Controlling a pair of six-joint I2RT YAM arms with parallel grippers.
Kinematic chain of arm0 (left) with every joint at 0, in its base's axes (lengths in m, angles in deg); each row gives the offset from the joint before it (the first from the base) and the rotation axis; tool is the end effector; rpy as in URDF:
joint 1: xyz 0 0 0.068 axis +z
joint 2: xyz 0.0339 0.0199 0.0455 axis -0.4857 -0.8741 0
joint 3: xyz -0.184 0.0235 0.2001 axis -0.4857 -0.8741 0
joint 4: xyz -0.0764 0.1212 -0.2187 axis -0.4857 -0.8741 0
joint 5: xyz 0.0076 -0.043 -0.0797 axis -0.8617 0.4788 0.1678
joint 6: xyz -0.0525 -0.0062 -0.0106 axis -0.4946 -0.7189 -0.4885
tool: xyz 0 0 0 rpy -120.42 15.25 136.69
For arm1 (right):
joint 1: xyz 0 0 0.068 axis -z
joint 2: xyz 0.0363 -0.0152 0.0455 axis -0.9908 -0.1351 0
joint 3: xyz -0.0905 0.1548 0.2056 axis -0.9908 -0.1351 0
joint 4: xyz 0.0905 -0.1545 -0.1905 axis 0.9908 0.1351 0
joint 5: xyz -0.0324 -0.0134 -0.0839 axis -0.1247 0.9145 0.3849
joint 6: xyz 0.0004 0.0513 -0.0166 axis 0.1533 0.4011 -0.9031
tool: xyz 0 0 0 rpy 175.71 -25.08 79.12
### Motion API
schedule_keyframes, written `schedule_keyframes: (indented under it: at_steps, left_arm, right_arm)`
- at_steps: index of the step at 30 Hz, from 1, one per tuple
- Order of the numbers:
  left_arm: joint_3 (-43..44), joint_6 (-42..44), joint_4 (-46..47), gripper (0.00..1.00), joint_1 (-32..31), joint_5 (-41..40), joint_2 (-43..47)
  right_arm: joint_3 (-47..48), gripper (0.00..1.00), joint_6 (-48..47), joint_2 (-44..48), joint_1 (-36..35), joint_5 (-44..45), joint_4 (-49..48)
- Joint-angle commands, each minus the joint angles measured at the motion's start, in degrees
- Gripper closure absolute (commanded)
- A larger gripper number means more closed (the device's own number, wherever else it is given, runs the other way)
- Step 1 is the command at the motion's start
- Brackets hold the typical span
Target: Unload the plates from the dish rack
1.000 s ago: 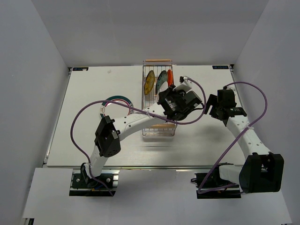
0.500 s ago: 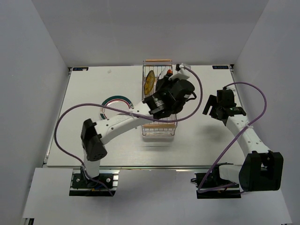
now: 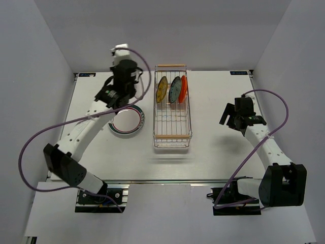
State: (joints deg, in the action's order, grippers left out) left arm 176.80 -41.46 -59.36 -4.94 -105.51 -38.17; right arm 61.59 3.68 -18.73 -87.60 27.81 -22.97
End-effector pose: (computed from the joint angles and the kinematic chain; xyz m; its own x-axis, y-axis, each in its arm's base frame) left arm 0.2959 -0.1691 0.4239 -0.2467 -0.0223 -0.9688 -0.2178 0.9754 0.0330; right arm 0.2538 0.0140 0.2553 -0.6435 0.2840 -0.7108 0.3495 0.9352 0.0572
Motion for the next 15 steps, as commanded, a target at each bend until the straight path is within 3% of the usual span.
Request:
schedule_keyframes:
  at_steps: [1, 8, 15]
  left_arm:
    - [-6.3, -9.5, 2.7, 1.0, 7.1, 9.3, 8.0]
    - [-23.2, -18.5, 5.7, 1.0, 17.0, 14.9, 10.7]
    - [-36.1, -24.3, 10.4, 1.0, 21.2, 20.0, 16.1]
  right_arm:
    - [1.0, 0.11, 0.8, -0.7, 0.2, -0.4, -0.8]
    - [1.1, 0.11, 0.8, -1.4, 0.2, 0.0, -0.4]
    - [1.4, 0.11, 1.0, -2.1, 0.1, 0.2, 0.1]
